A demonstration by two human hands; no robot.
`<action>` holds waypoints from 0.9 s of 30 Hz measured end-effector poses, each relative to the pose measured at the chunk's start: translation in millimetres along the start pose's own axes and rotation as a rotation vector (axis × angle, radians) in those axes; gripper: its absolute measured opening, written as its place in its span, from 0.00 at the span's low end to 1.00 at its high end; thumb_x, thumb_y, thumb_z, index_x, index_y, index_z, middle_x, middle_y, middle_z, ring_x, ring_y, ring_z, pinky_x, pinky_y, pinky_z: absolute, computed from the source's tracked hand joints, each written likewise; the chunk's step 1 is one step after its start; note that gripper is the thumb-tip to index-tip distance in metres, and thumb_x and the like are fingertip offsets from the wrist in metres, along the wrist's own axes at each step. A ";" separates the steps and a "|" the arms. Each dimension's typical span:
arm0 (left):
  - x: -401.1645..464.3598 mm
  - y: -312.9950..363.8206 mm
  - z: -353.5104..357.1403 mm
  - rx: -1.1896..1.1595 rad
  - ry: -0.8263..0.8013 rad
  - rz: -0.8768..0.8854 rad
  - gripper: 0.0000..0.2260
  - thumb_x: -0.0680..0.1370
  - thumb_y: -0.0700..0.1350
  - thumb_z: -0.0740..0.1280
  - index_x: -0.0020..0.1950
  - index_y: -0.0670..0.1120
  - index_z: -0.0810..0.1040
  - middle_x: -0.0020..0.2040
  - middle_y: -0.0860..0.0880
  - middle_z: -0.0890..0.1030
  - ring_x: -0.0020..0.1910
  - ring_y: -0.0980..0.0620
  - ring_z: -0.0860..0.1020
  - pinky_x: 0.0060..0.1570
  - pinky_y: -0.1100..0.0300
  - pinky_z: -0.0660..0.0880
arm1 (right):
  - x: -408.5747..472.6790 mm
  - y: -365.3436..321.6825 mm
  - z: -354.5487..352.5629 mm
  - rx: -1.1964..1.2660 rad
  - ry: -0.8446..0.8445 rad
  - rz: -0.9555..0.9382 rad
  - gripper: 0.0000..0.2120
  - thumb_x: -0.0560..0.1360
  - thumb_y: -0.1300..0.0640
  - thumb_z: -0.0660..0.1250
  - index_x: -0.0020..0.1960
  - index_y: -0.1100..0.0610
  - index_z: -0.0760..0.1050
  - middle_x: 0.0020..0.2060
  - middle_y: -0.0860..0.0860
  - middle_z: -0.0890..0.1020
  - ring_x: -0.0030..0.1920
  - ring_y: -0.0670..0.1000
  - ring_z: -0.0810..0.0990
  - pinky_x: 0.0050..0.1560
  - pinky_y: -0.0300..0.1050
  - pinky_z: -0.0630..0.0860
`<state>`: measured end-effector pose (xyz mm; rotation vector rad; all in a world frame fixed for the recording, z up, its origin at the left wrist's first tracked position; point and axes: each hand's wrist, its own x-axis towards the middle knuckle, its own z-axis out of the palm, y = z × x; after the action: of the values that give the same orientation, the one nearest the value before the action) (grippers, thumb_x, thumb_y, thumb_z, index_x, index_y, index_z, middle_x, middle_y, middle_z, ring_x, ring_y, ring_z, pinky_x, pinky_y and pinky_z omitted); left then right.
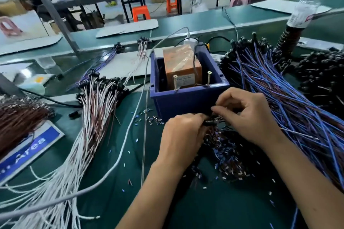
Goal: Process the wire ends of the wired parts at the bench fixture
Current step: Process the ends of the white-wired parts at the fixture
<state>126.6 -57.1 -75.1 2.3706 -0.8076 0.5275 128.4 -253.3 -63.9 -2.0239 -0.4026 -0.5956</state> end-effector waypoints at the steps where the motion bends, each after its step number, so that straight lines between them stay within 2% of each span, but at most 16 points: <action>1: 0.1 -2.3 0.0 -0.033 0.008 -0.011 0.08 0.79 0.45 0.70 0.55 0.45 0.86 0.45 0.48 0.87 0.44 0.44 0.84 0.43 0.47 0.79 | -0.4 0.9 0.6 0.010 -0.006 0.007 0.06 0.74 0.60 0.79 0.44 0.54 0.81 0.36 0.46 0.85 0.37 0.47 0.85 0.41 0.41 0.80; 3: -0.1 -9.1 -0.6 -0.087 0.033 -0.036 0.05 0.79 0.43 0.71 0.51 0.45 0.86 0.43 0.48 0.86 0.42 0.45 0.83 0.42 0.48 0.78 | -1.5 2.9 2.0 0.036 -0.023 0.030 0.06 0.74 0.60 0.78 0.44 0.54 0.82 0.36 0.46 0.85 0.36 0.47 0.85 0.40 0.40 0.80; 5: -1.4 -15.9 -0.8 -0.087 0.053 -0.039 0.05 0.79 0.44 0.72 0.46 0.45 0.85 0.39 0.50 0.84 0.38 0.47 0.81 0.39 0.49 0.77 | -1.8 3.1 2.6 0.032 0.040 0.022 0.05 0.75 0.60 0.78 0.44 0.55 0.82 0.36 0.45 0.85 0.37 0.46 0.86 0.42 0.41 0.82; 7: -2.8 -22.3 -0.4 -0.075 0.087 -0.064 0.08 0.79 0.45 0.71 0.41 0.45 0.83 0.35 0.51 0.82 0.34 0.47 0.79 0.35 0.49 0.76 | -1.6 2.5 -1.7 0.002 0.234 -0.024 0.04 0.77 0.61 0.76 0.45 0.57 0.82 0.38 0.46 0.86 0.40 0.46 0.86 0.44 0.43 0.83; 9: -3.5 -27.2 0.2 -0.124 0.155 -0.128 0.11 0.79 0.46 0.71 0.38 0.45 0.82 0.31 0.52 0.80 0.30 0.49 0.77 0.33 0.51 0.75 | -2.3 -0.1 -6.1 -0.061 0.399 -0.101 0.07 0.78 0.57 0.76 0.45 0.60 0.81 0.38 0.47 0.84 0.39 0.44 0.85 0.43 0.40 0.81; 10: -3.8 -27.8 0.3 -0.181 0.197 -0.169 0.11 0.79 0.45 0.71 0.37 0.45 0.82 0.30 0.53 0.80 0.29 0.52 0.77 0.33 0.52 0.75 | -4.1 -1.9 -5.9 -0.100 0.409 -0.147 0.10 0.78 0.55 0.76 0.43 0.60 0.80 0.36 0.46 0.83 0.37 0.43 0.82 0.41 0.37 0.78; 12: -2.7 -25.3 0.4 -0.283 0.258 -0.218 0.09 0.79 0.43 0.71 0.38 0.45 0.82 0.32 0.54 0.81 0.30 0.55 0.78 0.34 0.53 0.76 | -8.8 -7.3 -0.4 -0.098 0.294 -0.206 0.17 0.81 0.51 0.73 0.37 0.59 0.78 0.29 0.44 0.77 0.30 0.43 0.76 0.34 0.35 0.70; 15: -2.3 -19.7 -0.8 -0.361 0.300 -0.231 0.08 0.79 0.41 0.71 0.39 0.45 0.83 0.33 0.53 0.82 0.32 0.55 0.79 0.36 0.53 0.76 | -12.8 -13.8 12.8 0.129 0.015 -0.042 0.27 0.84 0.42 0.63 0.34 0.59 0.78 0.21 0.49 0.71 0.22 0.49 0.69 0.25 0.47 0.64; 17: -2.5 -16.1 -2.1 -0.433 0.316 -0.241 0.09 0.80 0.41 0.71 0.39 0.45 0.82 0.32 0.52 0.81 0.30 0.55 0.77 0.33 0.55 0.74 | -13.0 -17.2 21.9 0.379 -0.021 0.180 0.31 0.82 0.36 0.60 0.36 0.59 0.80 0.19 0.52 0.70 0.19 0.53 0.67 0.22 0.46 0.64; 19: -3.1 -12.8 -3.6 -0.500 0.311 -0.239 0.08 0.80 0.40 0.71 0.40 0.44 0.83 0.32 0.51 0.80 0.29 0.56 0.75 0.30 0.59 0.72 | -12.9 -19.8 29.2 0.616 0.098 0.352 0.30 0.81 0.34 0.57 0.40 0.59 0.81 0.20 0.52 0.68 0.19 0.51 0.63 0.22 0.41 0.64; 21: -3.6 -11.2 -4.0 -0.534 0.287 -0.226 0.08 0.80 0.41 0.71 0.42 0.43 0.83 0.32 0.49 0.80 0.28 0.54 0.74 0.28 0.59 0.70 | -11.7 -19.5 29.5 0.715 0.288 0.379 0.26 0.84 0.39 0.55 0.44 0.57 0.80 0.22 0.51 0.68 0.20 0.49 0.62 0.23 0.39 0.64; 24: -5.3 -12.0 -2.3 -0.545 0.255 -0.227 0.08 0.80 0.42 0.71 0.41 0.43 0.83 0.31 0.48 0.80 0.26 0.55 0.72 0.28 0.60 0.67 | -6.8 -17.1 16.5 0.822 0.514 0.373 0.23 0.88 0.46 0.54 0.42 0.56 0.77 0.24 0.51 0.67 0.22 0.48 0.62 0.25 0.39 0.63; 26: -5.4 -11.0 -1.0 -0.597 0.270 -0.269 0.08 0.80 0.43 0.70 0.42 0.44 0.83 0.33 0.48 0.82 0.27 0.54 0.74 0.29 0.59 0.69 | -3.9 -15.2 6.2 0.903 0.568 0.400 0.24 0.88 0.46 0.53 0.39 0.56 0.74 0.23 0.50 0.66 0.23 0.49 0.61 0.25 0.39 0.63; 27: -4.3 -10.2 -1.1 -0.686 0.294 -0.307 0.08 0.81 0.43 0.70 0.43 0.44 0.83 0.34 0.47 0.83 0.28 0.54 0.75 0.30 0.60 0.70 | -2.8 -14.0 1.5 0.940 0.516 0.410 0.26 0.88 0.45 0.53 0.37 0.56 0.72 0.23 0.49 0.65 0.23 0.48 0.60 0.25 0.39 0.62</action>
<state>129.9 -47.9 -80.6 1.6863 -0.3900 0.3769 119.3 -245.2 -56.2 -0.9582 0.0634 -0.5070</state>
